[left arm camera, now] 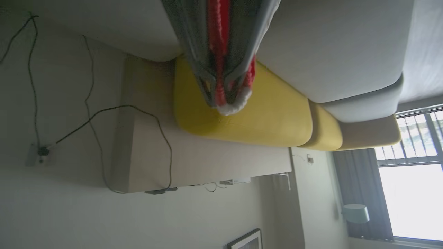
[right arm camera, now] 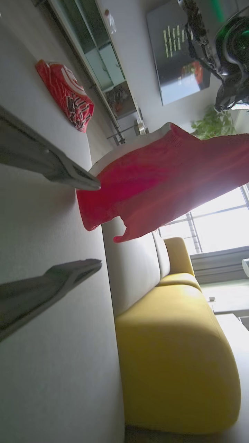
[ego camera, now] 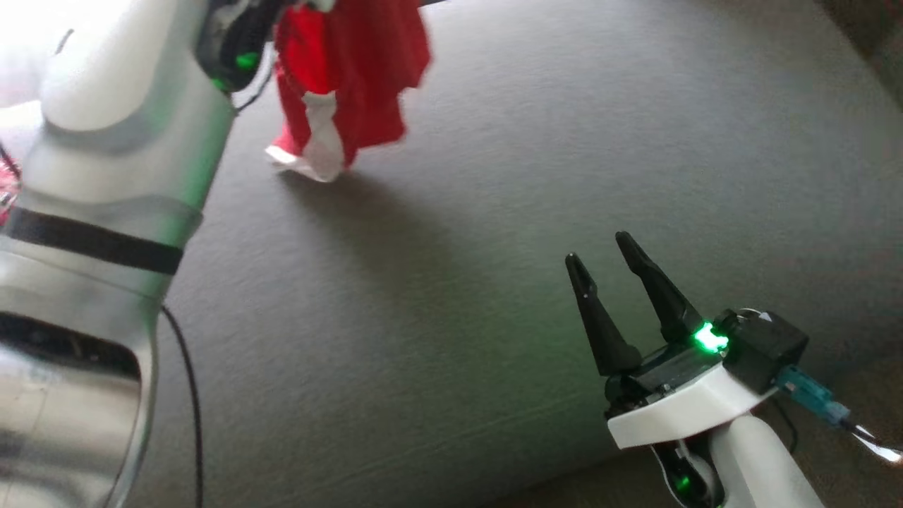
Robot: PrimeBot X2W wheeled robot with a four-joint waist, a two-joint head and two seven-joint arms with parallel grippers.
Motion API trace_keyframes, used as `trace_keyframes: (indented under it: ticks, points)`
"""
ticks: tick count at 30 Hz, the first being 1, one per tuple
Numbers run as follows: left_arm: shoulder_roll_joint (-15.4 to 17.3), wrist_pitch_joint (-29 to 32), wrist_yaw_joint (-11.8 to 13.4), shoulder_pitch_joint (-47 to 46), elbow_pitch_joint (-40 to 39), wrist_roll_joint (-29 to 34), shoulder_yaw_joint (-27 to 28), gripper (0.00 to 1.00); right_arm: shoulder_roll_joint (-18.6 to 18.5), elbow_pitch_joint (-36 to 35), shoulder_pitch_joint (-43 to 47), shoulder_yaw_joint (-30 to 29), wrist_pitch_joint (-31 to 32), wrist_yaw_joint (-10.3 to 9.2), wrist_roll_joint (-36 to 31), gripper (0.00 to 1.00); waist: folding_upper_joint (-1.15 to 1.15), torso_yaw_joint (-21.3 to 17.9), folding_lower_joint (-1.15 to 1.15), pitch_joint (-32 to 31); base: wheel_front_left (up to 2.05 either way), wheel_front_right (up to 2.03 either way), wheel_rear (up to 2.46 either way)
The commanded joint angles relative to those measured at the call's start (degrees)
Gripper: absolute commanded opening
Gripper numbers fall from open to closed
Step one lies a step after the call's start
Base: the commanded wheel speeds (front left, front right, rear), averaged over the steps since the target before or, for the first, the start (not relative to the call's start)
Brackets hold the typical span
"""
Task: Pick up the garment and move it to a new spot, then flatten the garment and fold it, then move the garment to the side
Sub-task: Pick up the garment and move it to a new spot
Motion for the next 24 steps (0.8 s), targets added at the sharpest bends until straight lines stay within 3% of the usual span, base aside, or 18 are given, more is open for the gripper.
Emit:
trace_keyframes:
  ticks: [1,5,11,16,20,24]
  points:
    - [1.76,0.32,0.07,-3.18,-3.20,-1.52,0.27,0.00,-0.37,-2.20,-0.72,1.05,-0.37,-0.01,0.66,1.00,0.00,-2.99,0.01,-0.38,0.00,0.00,0.00]
    - [0.96,1.05,0.07,-2.59,-8.92,-6.22,-5.22,0.00,-0.37,-2.73,-1.08,0.51,-0.37,-0.01,1.18,1.00,0.00,-4.02,0.01,1.05,0.00,0.00,0.00]
    - [2.98,0.96,0.07,1.44,-12.26,-8.27,-11.54,0.00,-0.37,-3.29,-1.61,-0.25,-0.37,-0.01,1.90,1.00,0.00,-3.08,0.01,2.47,0.00,0.00,0.00]
    - [7.25,0.82,0.21,12.19,-16.10,-11.72,-14.54,0.00,-0.37,-3.32,-1.58,-0.29,-0.37,-0.01,1.97,1.00,0.00,-1.12,0.01,2.99,0.00,0.00,0.00]
    - [13.44,0.60,4.00,24.26,-20.22,-13.21,-15.01,0.00,-0.37,-2.96,-1.06,-0.98,-0.37,-0.01,1.20,1.00,0.00,1.14,0.01,2.88,0.00,0.00,0.00]
    - [17.42,-2.30,8.82,34.31,-23.11,-14.53,-14.03,0.00,-0.37,-1.76,-0.43,-2.29,-0.37,-0.01,-0.22,1.00,0.00,4.31,0.01,2.49,0.00,0.00,0.00]
